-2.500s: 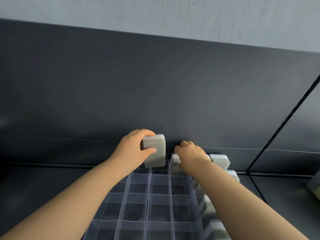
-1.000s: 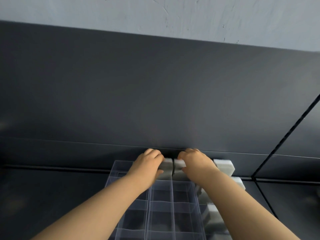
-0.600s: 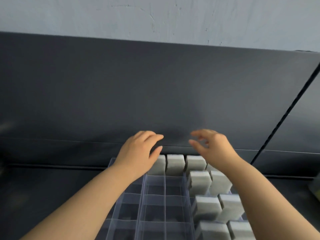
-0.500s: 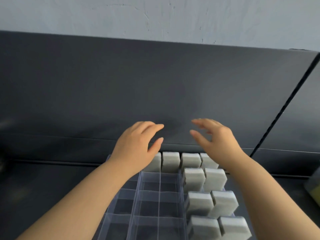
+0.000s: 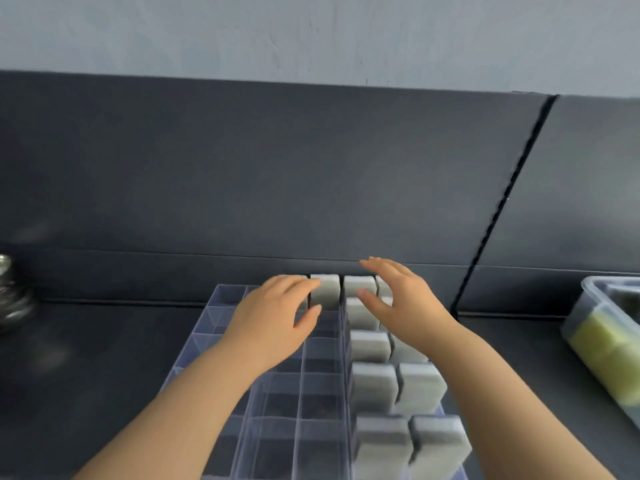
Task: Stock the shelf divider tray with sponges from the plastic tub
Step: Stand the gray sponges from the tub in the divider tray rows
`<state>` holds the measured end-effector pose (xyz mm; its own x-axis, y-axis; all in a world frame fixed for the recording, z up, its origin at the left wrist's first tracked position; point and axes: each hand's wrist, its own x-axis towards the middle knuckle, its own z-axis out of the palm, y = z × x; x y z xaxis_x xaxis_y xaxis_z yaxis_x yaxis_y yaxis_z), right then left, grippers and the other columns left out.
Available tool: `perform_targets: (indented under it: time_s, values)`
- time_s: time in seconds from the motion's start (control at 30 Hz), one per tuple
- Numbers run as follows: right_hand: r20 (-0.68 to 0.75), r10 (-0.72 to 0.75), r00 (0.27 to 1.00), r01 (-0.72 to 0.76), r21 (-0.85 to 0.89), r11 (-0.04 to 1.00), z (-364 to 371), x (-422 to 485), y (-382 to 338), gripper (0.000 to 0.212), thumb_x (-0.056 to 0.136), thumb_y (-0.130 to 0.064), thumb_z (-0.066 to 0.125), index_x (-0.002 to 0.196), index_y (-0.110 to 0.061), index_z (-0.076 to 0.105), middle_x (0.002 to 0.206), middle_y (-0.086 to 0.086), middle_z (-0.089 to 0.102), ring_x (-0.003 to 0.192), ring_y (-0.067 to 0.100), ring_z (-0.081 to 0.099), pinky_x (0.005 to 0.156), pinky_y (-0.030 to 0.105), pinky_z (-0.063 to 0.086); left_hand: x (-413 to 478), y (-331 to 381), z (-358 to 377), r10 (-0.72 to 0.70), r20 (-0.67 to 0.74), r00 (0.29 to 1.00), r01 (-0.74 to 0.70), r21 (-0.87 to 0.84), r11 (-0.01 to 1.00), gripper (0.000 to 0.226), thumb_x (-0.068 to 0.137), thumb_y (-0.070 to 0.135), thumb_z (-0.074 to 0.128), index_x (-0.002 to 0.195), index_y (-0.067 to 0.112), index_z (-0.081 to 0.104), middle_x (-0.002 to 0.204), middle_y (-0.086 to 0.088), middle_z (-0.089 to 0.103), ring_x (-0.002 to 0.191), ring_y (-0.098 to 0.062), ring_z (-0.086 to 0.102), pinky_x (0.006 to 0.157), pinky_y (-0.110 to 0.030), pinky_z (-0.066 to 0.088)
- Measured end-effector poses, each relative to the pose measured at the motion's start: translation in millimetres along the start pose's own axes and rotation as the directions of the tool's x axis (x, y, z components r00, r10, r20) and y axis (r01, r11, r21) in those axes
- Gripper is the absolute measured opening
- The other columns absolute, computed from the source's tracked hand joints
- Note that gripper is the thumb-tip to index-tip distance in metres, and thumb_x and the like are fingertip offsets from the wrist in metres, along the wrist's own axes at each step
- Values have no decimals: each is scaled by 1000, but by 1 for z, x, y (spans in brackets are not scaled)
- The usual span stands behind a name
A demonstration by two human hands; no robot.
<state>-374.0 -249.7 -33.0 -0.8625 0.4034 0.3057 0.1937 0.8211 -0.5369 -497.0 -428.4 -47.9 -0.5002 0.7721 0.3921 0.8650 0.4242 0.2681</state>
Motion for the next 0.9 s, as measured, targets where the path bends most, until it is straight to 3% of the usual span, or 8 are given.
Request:
perform_targets:
  time_s: [0.2, 0.3, 0.4, 0.53, 0.7, 0.8, 0.9]
  values:
    - [-80, 127, 989, -126, 13, 992, 4, -60, -30, 43, 88, -40, 55, 129, -34, 47, 133, -13, 48, 107, -1, 45, 87, 11, 29, -48, -16, -4, 86, 109, 990, -81, -50, 995, 47, 93, 46, 38, 139, 35, 36, 135, 15, 46, 122, -7, 40, 89, -26, 39]
    - [-138, 192, 972, -196, -18, 980, 6, -103, -47, 43, 87, -39, 58, 128, -32, 49, 129, -10, 52, 112, 6, 49, 90, 16, 34, -67, -10, -9, 176, 101, 979, -165, -109, 980, 47, 93, 48, 36, 139, 36, 34, 137, 16, 44, 125, -7, 37, 92, -26, 38]
    - [-179, 254, 951, -273, -91, 958, -5, -148, -54, 44, 87, -38, 58, 129, -29, 50, 129, -8, 53, 110, 9, 51, 94, 20, 37, -77, 21, -10, 266, 88, 960, -244, -204, 948, 47, 93, 46, 38, 139, 35, 35, 138, 13, 43, 127, -9, 36, 95, -29, 38]
    - [-261, 370, 892, -412, -126, 903, -43, -212, -51, 49, 87, -42, 57, 132, -31, 46, 131, -12, 49, 117, 4, 45, 93, 15, 30, -85, 87, -7, 418, 15, 908, -393, -312, 865, 44, 93, 42, 43, 136, 33, 42, 134, 12, 49, 123, -10, 41, 93, -28, 39]
    - [-421, 455, 785, -544, -117, 831, -90, -283, -41, 49, 85, -45, 58, 131, -36, 46, 120, -17, 48, 101, -1, 45, 82, 13, 38, -96, 162, -2, 558, -56, 828, -528, -413, 742, 42, 92, 37, 48, 133, 28, 48, 123, 11, 56, 116, -10, 47, 89, -28, 41]
    - [-479, 463, 745, -562, -78, 824, -111, -317, -25, 48, 84, -45, 57, 130, -34, 48, 125, -10, 53, 113, 7, 50, 97, 31, 44, -96, 201, 7, 605, -91, 791, -580, -426, 694, 41, 91, 35, 52, 131, 26, 50, 120, 11, 59, 113, -10, 50, 84, -28, 45]
    - [-483, 504, 716, -593, -38, 804, -128, -348, 3, 48, 83, -49, 53, 129, -39, 45, 126, -11, 52, 116, 7, 48, 100, 35, 43, -92, 241, 27, 636, -79, 767, -600, -439, 669, 42, 91, 35, 51, 132, 26, 50, 119, 11, 59, 112, -9, 50, 82, -25, 45]
